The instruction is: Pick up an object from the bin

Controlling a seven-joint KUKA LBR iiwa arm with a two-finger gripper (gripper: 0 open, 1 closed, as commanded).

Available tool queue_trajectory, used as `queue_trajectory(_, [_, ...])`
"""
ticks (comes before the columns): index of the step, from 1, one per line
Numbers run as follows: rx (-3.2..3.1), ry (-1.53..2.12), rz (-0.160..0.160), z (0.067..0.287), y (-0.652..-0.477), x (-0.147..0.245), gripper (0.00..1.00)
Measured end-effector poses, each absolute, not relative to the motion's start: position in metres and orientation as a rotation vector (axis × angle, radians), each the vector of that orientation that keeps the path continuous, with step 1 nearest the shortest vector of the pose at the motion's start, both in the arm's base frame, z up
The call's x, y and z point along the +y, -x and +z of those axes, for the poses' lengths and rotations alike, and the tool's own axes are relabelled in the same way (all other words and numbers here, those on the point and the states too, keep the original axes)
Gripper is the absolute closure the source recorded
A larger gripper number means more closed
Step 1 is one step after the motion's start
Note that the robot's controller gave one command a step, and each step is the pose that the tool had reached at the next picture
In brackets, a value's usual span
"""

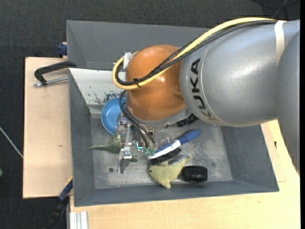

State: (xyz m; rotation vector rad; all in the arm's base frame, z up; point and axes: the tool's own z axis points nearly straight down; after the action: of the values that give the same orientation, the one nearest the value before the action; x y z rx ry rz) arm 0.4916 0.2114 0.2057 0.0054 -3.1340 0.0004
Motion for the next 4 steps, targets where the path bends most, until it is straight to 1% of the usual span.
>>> queue_trajectory(1, [-3.133,0.281,-0.009,0.0703,-0.5406,0.2162,0.00])
queue_trajectory(4, [-3.132,0.280,-0.005,0.0747,-0.5436,0.2196,0.00])
